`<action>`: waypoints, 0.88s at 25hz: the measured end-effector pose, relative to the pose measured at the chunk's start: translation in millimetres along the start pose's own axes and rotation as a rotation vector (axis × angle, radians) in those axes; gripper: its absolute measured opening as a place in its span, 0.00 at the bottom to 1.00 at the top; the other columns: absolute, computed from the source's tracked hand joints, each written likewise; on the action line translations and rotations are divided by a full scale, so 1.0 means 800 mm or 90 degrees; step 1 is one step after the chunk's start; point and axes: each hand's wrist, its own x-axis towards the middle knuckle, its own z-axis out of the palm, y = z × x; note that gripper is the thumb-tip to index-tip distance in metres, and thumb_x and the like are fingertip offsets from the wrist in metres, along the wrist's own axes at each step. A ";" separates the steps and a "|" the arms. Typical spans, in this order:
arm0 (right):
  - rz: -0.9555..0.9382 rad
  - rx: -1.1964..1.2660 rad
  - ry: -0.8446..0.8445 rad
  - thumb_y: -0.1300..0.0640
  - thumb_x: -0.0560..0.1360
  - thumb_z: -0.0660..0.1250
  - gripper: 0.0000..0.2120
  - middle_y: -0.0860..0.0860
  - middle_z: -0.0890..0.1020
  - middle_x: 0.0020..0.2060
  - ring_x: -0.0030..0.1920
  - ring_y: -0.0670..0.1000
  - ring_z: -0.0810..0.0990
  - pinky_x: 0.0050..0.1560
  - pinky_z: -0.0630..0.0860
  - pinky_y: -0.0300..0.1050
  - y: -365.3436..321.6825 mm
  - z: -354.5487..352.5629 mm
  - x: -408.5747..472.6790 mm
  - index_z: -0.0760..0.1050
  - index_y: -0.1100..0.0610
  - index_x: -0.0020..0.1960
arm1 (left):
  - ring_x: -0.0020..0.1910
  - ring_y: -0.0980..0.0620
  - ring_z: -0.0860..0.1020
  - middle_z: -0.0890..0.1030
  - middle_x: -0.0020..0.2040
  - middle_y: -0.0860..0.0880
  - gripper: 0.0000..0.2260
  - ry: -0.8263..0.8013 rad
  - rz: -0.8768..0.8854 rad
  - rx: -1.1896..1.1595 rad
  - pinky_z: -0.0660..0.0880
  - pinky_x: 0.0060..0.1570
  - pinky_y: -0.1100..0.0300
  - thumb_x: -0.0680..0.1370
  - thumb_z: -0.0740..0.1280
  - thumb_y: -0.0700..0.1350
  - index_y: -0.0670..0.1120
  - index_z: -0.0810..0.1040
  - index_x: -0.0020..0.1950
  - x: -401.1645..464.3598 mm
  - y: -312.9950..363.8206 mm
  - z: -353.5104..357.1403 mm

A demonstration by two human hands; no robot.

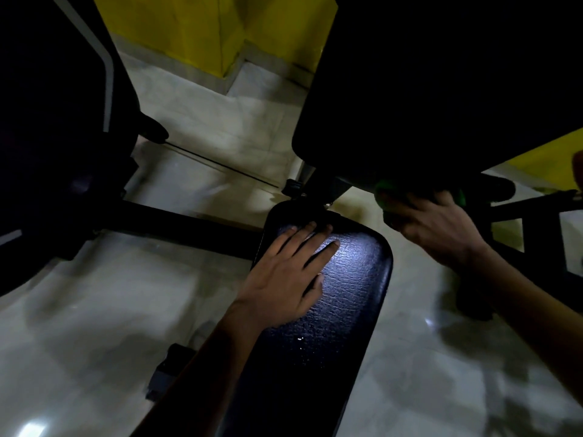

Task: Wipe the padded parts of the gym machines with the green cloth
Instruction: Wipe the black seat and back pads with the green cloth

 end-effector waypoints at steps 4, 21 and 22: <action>0.288 0.170 0.021 0.51 0.70 0.60 0.16 0.54 0.75 0.64 0.57 0.60 0.68 0.46 0.63 0.53 -0.040 -0.026 0.009 0.82 0.47 0.54 | 0.70 0.44 0.65 0.69 0.71 0.44 0.24 -0.007 0.004 0.006 0.58 0.71 0.49 0.77 0.56 0.50 0.44 0.68 0.73 0.001 0.001 -0.003; 0.527 0.587 -0.050 0.39 0.69 0.58 0.25 0.51 0.81 0.58 0.58 0.57 0.78 0.56 0.74 0.51 -0.065 -0.033 0.066 0.78 0.47 0.61 | 0.73 0.47 0.62 0.68 0.71 0.41 0.26 -0.002 -0.041 -0.057 0.55 0.74 0.53 0.79 0.57 0.50 0.38 0.65 0.73 -0.001 0.004 -0.006; 0.534 0.578 -0.070 0.40 0.70 0.60 0.24 0.52 0.79 0.61 0.61 0.58 0.76 0.58 0.74 0.51 -0.062 -0.029 0.076 0.76 0.46 0.64 | 0.73 0.47 0.61 0.67 0.72 0.40 0.26 -0.002 -0.054 -0.067 0.53 0.74 0.54 0.79 0.57 0.50 0.37 0.64 0.73 -0.001 0.004 -0.007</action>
